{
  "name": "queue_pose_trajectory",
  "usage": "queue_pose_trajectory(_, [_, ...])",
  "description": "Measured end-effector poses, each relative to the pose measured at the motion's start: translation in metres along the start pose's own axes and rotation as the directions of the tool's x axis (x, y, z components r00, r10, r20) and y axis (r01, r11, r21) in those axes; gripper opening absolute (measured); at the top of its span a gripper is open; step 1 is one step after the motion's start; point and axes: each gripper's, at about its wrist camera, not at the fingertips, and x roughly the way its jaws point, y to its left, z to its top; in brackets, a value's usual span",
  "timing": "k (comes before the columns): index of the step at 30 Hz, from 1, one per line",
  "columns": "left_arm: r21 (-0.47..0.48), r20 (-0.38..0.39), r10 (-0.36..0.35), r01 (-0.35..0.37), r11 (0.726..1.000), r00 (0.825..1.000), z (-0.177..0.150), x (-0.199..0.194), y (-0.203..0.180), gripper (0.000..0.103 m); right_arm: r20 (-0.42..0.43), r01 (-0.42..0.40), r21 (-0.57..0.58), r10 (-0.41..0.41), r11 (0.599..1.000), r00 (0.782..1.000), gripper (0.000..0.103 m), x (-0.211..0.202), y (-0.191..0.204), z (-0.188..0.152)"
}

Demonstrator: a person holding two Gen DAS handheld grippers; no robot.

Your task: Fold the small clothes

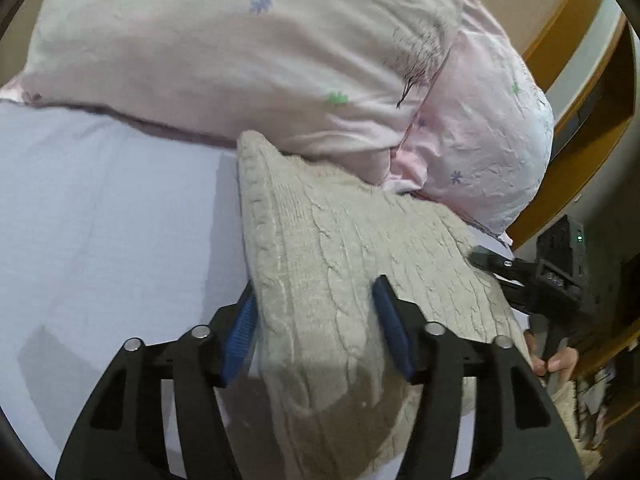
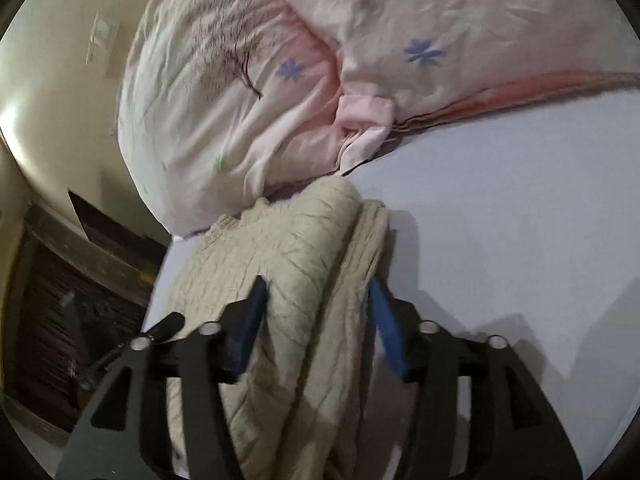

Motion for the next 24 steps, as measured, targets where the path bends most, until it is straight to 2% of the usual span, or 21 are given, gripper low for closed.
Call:
queue_pose_trajectory(1, [0.031,0.011,0.027,-0.028,0.999,1.0,-0.001,0.0,-0.005,0.065,-0.004,0.008,-0.03,-0.008,1.0,1.0,0.033,0.0,0.005,-0.001])
queue_pose_trajectory(2, [0.046,0.013,0.041,-0.042,0.998,0.999,-0.001,0.002,-0.007,0.065,-0.003,0.071,-0.087,-0.072,0.994,0.997,0.02,0.004,0.014,0.0])
queue_pose_trajectory(4, [0.07,0.008,0.067,-0.067,0.995,0.998,0.0,0.007,-0.012,0.065,0.035,0.139,-0.077,-0.136,0.987,0.99,0.016,0.008,0.016,0.012])
queue_pose_trajectory(7, [0.081,0.006,0.086,-0.086,0.993,0.996,-0.002,0.012,-0.015,0.066,0.035,0.217,0.001,-0.217,0.976,0.976,0.011,0.02,0.004,0.026])
queue_pose_trajectory(9, [0.098,0.023,0.113,-0.115,0.989,0.993,-0.004,0.014,-0.02,0.066,0.018,0.239,0.034,-0.24,0.97,0.971,0.011,0.025,-0.001,0.027])
queue_pose_trajectory(11, [0.119,0.044,0.14,-0.145,0.982,0.989,-0.007,0.007,-0.026,0.065,0.049,0.266,0.022,-0.267,0.964,0.962,0.014,0.012,0.01,0.022])
queue_pose_trajectory(12, [0.131,0.062,0.142,-0.149,0.98,0.988,-0.011,-0.003,-0.028,0.065,0.089,0.295,0.007,-0.295,0.955,0.951,0.016,0.002,0.018,0.017])
queue_pose_trajectory(14, [0.157,0.089,0.155,-0.168,0.973,0.984,-0.018,-0.02,-0.03,0.07,0.207,0.373,-0.041,-0.357,0.927,0.911,0.027,-0.034,0.034,-0.001])
queue_pose_trajectory(15, [0.17,0.102,0.17,-0.186,0.968,0.98,-0.024,-0.03,-0.031,0.076,0.255,0.396,-0.058,-0.37,0.916,0.893,0.055,-0.05,0.039,-0.01])
queue_pose_trajectory(16, [0.178,0.114,0.189,-0.207,0.962,0.975,-0.029,-0.039,-0.03,0.091,0.314,0.425,-0.072,-0.384,0.902,0.868,0.094,-0.072,0.045,-0.025])
queue_pose_trajectory(17, [0.183,0.127,0.229,-0.25,0.951,0.965,-0.039,-0.049,-0.03,0.101,0.374,0.456,-0.079,-0.397,0.887,0.838,0.1,-0.092,0.05,-0.04])
queue_pose_trajectory(19, [0.186,0.129,0.296,-0.316,0.93,0.946,-0.053,-0.058,-0.027,0.102,0.426,0.505,-0.097,-0.423,0.858,0.8,0.101,-0.116,0.053,-0.067])
queue_pose_trajectory(20, [0.188,0.105,0.327,-0.342,0.921,0.939,-0.062,-0.06,-0.026,0.102,0.426,0.54,-0.103,-0.454,0.835,0.783,0.101,-0.122,0.056,-0.082])
queue_pose_trajectory(21, [0.185,0.076,0.34,-0.348,0.919,0.937,-0.07,-0.06,-0.025,0.102,0.402,0.572,-0.115,-0.488,0.812,0.774,0.101,-0.122,0.059,-0.099])
queue_pose_trajectory(22, [0.18,0.057,0.339,-0.343,0.922,0.939,-0.075,-0.059,-0.024,0.102,0.386,0.572,-0.127,-0.491,0.81,0.781,0.101,-0.122,0.056,-0.104])
queue_pose_trajectory(24, [0.159,-0.002,0.318,-0.314,0.936,0.948,-0.085,-0.054,-0.022,0.102,0.292,0.51,-0.196,-0.447,0.837,0.845,0.101,-0.103,0.06,-0.121])
